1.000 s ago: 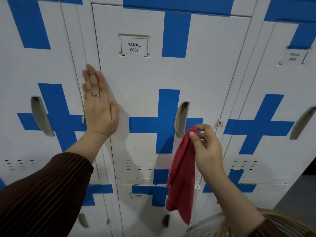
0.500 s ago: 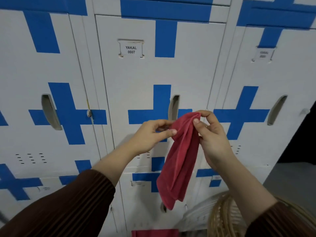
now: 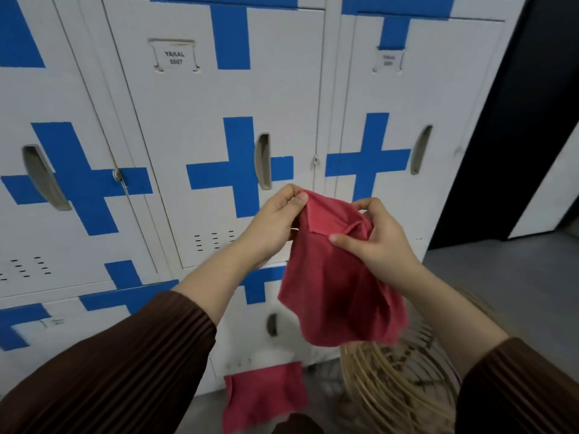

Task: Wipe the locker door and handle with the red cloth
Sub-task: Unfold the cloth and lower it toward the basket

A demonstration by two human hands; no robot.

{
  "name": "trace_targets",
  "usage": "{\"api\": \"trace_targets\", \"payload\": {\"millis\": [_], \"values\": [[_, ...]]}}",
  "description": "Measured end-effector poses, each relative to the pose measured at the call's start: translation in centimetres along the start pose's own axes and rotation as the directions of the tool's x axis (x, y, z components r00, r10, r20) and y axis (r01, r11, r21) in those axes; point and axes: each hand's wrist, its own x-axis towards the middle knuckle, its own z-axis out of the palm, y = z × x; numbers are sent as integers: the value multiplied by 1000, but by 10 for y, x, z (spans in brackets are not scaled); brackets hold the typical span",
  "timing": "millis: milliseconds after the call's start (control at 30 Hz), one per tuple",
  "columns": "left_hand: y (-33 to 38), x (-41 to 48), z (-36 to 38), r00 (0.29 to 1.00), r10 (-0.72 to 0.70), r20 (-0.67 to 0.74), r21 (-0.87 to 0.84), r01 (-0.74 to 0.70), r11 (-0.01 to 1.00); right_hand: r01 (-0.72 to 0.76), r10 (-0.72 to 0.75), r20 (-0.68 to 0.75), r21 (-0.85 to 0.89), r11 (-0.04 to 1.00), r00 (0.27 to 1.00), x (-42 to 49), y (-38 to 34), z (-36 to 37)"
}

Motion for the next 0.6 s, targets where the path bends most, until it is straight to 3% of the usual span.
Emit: {"api": "trace_targets", "payload": {"millis": [133, 233, 333, 433, 600], "values": [[-6, -5, 18, 999, 28, -35, 49, -27, 998, 25, -14, 39, -306, 952, 999, -23, 25, -27], [-16, -7, 29, 998, 44, -39, 90, -40, 995, -41, 116, 116, -513, 857, 986, -48, 55, -38], [-28, -6, 35, 998, 23, -61, 72, -18, 997, -138, 220, 144, -434, 890, 965, -71, 86, -55], [-46, -5, 30, 996, -44, -78, 117, 53, 992, -136, 191, 163, -301, 944, 968, -78, 100, -78], [-97, 2, 35, 980, -198, -31, 223, 200, 954, -264, 349, 221, -339, 903, 911, -72, 128, -108]]}}
